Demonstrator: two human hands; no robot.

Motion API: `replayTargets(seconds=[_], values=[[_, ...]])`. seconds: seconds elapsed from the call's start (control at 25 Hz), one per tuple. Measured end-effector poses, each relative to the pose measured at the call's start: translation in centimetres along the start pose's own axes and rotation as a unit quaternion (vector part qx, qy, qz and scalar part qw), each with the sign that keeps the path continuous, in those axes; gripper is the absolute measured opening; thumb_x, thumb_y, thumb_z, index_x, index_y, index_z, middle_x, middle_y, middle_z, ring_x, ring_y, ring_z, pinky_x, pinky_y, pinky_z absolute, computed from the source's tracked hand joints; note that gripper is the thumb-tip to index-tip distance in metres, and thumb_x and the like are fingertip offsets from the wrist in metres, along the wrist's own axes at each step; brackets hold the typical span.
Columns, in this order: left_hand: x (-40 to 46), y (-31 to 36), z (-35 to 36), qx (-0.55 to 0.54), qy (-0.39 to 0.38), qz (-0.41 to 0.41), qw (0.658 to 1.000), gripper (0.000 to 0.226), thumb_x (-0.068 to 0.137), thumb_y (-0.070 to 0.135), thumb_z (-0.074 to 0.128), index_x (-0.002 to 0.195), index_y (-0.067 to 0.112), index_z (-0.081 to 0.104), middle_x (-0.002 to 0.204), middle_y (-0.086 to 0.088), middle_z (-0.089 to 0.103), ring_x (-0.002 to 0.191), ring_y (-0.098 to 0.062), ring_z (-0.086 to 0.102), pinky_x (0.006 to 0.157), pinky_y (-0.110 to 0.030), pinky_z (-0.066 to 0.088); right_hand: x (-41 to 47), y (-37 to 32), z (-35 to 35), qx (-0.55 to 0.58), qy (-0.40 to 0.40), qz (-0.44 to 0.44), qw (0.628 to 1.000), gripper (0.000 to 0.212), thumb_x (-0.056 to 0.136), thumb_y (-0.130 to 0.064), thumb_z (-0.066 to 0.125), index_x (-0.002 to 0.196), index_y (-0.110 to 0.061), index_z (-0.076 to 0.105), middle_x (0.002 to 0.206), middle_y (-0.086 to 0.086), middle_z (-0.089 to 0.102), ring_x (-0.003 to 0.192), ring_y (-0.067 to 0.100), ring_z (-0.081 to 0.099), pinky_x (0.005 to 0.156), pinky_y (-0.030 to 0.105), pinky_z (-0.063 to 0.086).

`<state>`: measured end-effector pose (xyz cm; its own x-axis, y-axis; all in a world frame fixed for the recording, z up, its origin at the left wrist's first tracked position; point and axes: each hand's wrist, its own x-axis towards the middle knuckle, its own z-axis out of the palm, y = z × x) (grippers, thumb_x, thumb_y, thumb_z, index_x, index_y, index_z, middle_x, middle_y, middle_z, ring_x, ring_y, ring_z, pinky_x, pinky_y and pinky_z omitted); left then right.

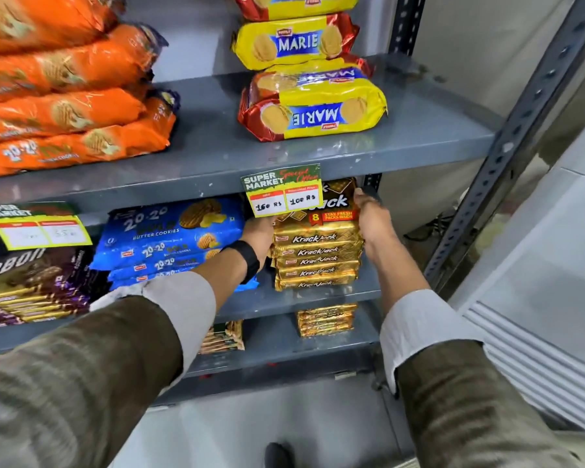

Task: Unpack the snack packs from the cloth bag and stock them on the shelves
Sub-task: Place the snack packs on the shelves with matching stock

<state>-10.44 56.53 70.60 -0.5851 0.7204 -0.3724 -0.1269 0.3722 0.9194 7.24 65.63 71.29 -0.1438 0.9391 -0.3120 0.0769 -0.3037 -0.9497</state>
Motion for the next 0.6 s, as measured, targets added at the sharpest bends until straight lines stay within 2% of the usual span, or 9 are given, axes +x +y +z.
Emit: replayTargets(seconds=[0.08, 0.12, 0.2, 0.24, 0.32, 0.4, 0.48, 0.52, 0.6], values=[[0.0, 0.1, 0.3, 0.018, 0.000, 0.009, 1.000, 0.018, 0.105, 0.033, 0.047, 0.117, 0.026, 0.057, 0.115, 0.005, 0.052, 0.105, -0.021, 0.046, 0.090, -0.034, 0.034, 0.0, 0.0, 0.1, 0.005, -0.008, 0.003, 1.000, 0.035, 0.107, -0.035, 0.046, 0.131, -0.016, 0.064, 0.090, -0.011, 0.064, 0.073, 0.002, 0.057, 0.065, 0.023, 0.045], [-0.3, 0.2, 0.2, 0.029, -0.007, 0.011, 0.999, 0.022, 0.106, 0.033, 0.046, 0.122, 0.025, 0.058, 0.115, 0.003, 0.052, 0.106, -0.022, 0.047, 0.090, -0.033, 0.034, -0.1, 0.1, 0.1, 0.009, -0.010, 0.006, 1.000, 0.036, 0.106, -0.037, 0.047, 0.128, -0.016, 0.065, 0.090, -0.009, 0.066, 0.075, 0.005, 0.060, 0.062, 0.021, 0.045], [-1.0, 0.2, -0.2, 0.049, -0.033, 0.018, 0.998, 0.037, 0.106, 0.033, 0.043, 0.136, 0.015, 0.056, 0.124, -0.005, 0.058, 0.119, -0.028, 0.054, 0.095, -0.034, 0.042, -0.8, 0.1, -0.1, 0.018, 0.000, 0.005, 1.000, 0.038, 0.104, -0.047, 0.048, 0.121, -0.017, 0.064, 0.095, -0.005, 0.069, 0.087, 0.012, 0.065, 0.059, 0.023, 0.043], [-1.5, 0.1, -0.5, 0.051, -0.045, 0.029, 0.997, 0.043, 0.106, 0.036, 0.043, 0.140, 0.012, 0.053, 0.136, -0.008, 0.058, 0.129, -0.030, 0.054, 0.104, -0.037, 0.045, -1.2, 0.2, -0.3, 0.020, 0.011, 0.004, 1.000, 0.044, 0.103, -0.051, 0.047, 0.125, -0.017, 0.064, 0.103, -0.003, 0.070, 0.097, 0.016, 0.065, 0.062, 0.024, 0.041], [-3.3, -0.2, -1.5, 0.051, -0.052, 0.052, 0.996, 0.056, 0.104, 0.048, 0.041, 0.150, 0.017, 0.043, 0.154, -0.006, 0.047, 0.142, -0.029, 0.044, 0.116, -0.044, 0.038, -2.9, 0.7, -1.0, 0.027, 0.049, -0.018, 0.998, 0.052, 0.103, -0.052, 0.046, 0.135, -0.013, 0.059, 0.122, 0.001, 0.067, 0.111, 0.019, 0.060, 0.075, 0.025, 0.042], [-6.2, -1.3, -2.7, 0.096, -0.058, 0.072, 0.991, 0.066, 0.102, 0.057, 0.037, 0.159, 0.024, 0.025, 0.163, -0.001, 0.035, 0.149, -0.026, 0.033, 0.122, -0.042, 0.028, -5.7, 2.0, -1.7, 0.041, 0.087, -0.058, 0.994, 0.055, 0.102, -0.050, 0.050, 0.143, -0.014, 0.054, 0.140, 0.003, 0.060, 0.126, 0.019, 0.054, 0.096, 0.027, 0.037], [-10.5, -3.7, -4.0, 0.115, -0.103, 0.115, 0.981, 0.067, 0.103, 0.054, 0.037, 0.161, 0.027, 0.017, 0.162, 0.002, 0.032, 0.150, -0.019, 0.030, 0.120, -0.031, 0.023, -10.2, 3.8, -2.8, 0.054, 0.124, -0.112, 0.984, 0.052, 0.101, -0.047, 0.056, 0.143, -0.017, 0.056, 0.142, -0.001, 0.059, 0.133, 0.016, 0.053, 0.104, 0.026, 0.038], [-12.6, -5.1, -4.6, 0.121, -0.137, 0.142, 0.973, 0.065, 0.103, 0.052, 0.039, 0.160, 0.029, 0.018, 0.160, 0.003, 0.035, 0.147, -0.015, 0.032, 0.116, -0.027, 0.024, -12.9, 4.8, -3.4, 0.051, 0.142, -0.142, 0.978, 0.048, 0.100, -0.043, 0.058, 0.141, -0.016, 0.059, 0.139, -0.001, 0.061, 0.130, 0.014, 0.055, 0.106, 0.024, 0.041], [-16.2, -7.9, -5.5, 0.158, -0.229, 0.179, 0.944, 0.060, 0.101, 0.051, 0.047, 0.156, 0.033, 0.029, 0.156, 0.005, 0.041, 0.141, -0.010, 0.041, 0.115, -0.028, 0.031, -19.3, 7.8, -5.1, 0.020, 0.206, -0.188, 0.960, 0.041, 0.101, -0.036, 0.060, 0.135, -0.014, 0.063, 0.131, -0.002, 0.066, 0.120, 0.009, 0.059, 0.102, 0.017, 0.046]])
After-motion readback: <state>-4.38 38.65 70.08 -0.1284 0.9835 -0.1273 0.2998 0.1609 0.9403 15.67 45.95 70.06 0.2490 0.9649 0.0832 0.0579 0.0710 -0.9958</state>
